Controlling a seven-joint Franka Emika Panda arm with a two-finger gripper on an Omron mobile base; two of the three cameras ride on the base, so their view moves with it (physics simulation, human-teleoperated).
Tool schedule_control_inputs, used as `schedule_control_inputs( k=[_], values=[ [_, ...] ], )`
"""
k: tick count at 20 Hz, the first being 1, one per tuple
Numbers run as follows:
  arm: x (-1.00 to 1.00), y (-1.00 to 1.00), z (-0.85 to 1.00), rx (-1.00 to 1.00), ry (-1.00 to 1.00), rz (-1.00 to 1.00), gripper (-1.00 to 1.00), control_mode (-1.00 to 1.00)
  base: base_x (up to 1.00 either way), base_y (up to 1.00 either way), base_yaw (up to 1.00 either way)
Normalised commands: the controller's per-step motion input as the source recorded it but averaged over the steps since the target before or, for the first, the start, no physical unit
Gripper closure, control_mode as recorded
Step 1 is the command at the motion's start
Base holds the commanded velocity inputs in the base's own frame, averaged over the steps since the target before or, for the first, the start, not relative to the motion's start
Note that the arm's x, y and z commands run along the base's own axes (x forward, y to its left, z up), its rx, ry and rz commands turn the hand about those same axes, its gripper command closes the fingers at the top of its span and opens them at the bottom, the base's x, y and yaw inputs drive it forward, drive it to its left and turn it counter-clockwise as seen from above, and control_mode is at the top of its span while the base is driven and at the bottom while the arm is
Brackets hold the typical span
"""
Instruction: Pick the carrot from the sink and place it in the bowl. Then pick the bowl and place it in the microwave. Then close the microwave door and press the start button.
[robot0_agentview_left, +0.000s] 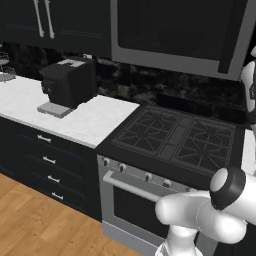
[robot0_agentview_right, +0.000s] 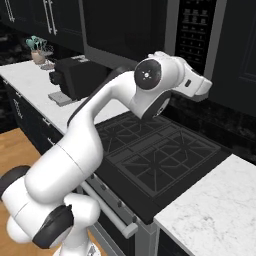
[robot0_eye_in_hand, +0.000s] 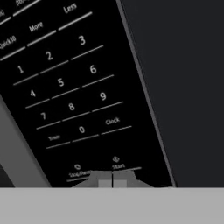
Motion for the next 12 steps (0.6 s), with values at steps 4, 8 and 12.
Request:
schedule_control_inputs(
  k=[4,8,12],
  values=[
    [0.17,-0.02,-0.06,0.0,0.0,0.0,1.0,-1.0,0.0,0.0,0.0],
    [0.19,0.0,-0.11,0.0,0.0,0.0,1.0,-1.0,0.0,0.0,0.0],
    [0.25,-0.13,-0.03,0.0,0.0,0.0,1.0,-1.0,0.0,0.0,0.0]
  ],
)
